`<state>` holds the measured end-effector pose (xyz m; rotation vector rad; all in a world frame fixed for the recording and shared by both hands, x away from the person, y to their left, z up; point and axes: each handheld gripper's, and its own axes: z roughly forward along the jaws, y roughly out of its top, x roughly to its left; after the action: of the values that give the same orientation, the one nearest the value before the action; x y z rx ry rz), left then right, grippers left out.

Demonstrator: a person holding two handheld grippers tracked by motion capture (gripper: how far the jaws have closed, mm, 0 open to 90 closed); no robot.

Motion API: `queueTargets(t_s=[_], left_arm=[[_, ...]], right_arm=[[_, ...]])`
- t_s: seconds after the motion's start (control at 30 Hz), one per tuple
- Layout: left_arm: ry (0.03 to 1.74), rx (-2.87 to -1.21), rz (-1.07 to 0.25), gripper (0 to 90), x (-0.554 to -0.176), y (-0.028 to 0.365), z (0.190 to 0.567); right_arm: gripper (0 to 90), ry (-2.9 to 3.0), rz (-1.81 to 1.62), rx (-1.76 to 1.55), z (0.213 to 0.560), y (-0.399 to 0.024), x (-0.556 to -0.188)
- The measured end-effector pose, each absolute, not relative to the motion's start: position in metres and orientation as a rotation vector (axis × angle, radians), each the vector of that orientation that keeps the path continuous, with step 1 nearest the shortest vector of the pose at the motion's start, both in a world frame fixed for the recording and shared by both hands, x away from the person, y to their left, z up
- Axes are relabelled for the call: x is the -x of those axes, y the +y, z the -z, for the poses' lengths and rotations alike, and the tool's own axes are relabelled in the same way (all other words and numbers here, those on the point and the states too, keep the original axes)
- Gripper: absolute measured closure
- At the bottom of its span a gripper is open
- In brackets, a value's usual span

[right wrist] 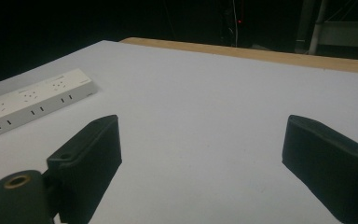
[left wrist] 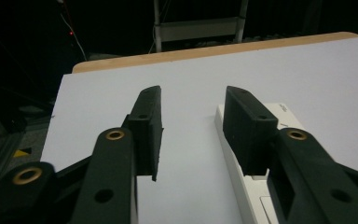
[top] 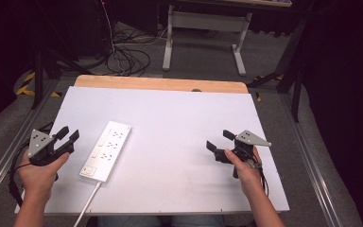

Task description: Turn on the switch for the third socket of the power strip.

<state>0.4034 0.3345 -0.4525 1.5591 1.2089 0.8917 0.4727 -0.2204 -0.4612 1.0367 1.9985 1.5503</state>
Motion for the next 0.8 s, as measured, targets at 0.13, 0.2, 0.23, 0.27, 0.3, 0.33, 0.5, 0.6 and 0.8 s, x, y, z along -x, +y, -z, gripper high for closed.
queueTargets(t_s=[0.13, 0.2, 0.23, 0.27, 0.3, 0.33, 0.5, 0.6, 0.8], left_arm=[[1.212, -1.546, -0.872, 47.9, -0.4043, 0.3343, 0.4534], [1.208, -1.548, -0.855, 43.5, -0.4042, 0.335, 0.4531], [1.207, -1.541, -0.853, 41.5, -0.4042, 0.3351, 0.4532], [1.208, -1.536, -0.851, 39.6, -0.4042, 0.3352, 0.4532], [1.208, -1.532, -0.85, 37.4, -0.4041, 0.3354, 0.4532], [1.208, -1.531, -0.849, 34.6, -0.4042, 0.3357, 0.4531], [1.206, -1.528, -0.844, 29.2, -0.4042, 0.3361, 0.4531], [1.202, -1.531, -0.84, 28.7, -0.4042, 0.3356, 0.4531], [1.184, -1.536, -0.826, 25.3, -0.4041, 0.3361, 0.4533]], right_arm=[[12.1, 1.999, -1.551, -1.037, 0.4612, -0.2205, -0.4727], [12.1, 2.0, -1.553, -1.037, 0.4613, -0.2205, -0.4728], [12.1, 2.0, -1.552, -1.038, 0.4614, -0.2205, -0.4728], [12.1, 2.0, -1.55, -1.038, 0.4614, -0.2204, -0.4729], [12.1, 2.001, -1.551, -1.04, 0.4614, -0.2205, -0.4729], [12.1, 2.001, -1.551, -1.041, 0.4613, -0.2205, -0.4728], [12.1, 2.002, -1.551, -1.039, 0.4614, -0.2203, -0.4729], [12.1, 2.002, -1.55, -1.039, 0.4615, -0.2204, -0.473], [12.1, 2.003, -1.548, -1.039, 0.4615, -0.2205, -0.473]])
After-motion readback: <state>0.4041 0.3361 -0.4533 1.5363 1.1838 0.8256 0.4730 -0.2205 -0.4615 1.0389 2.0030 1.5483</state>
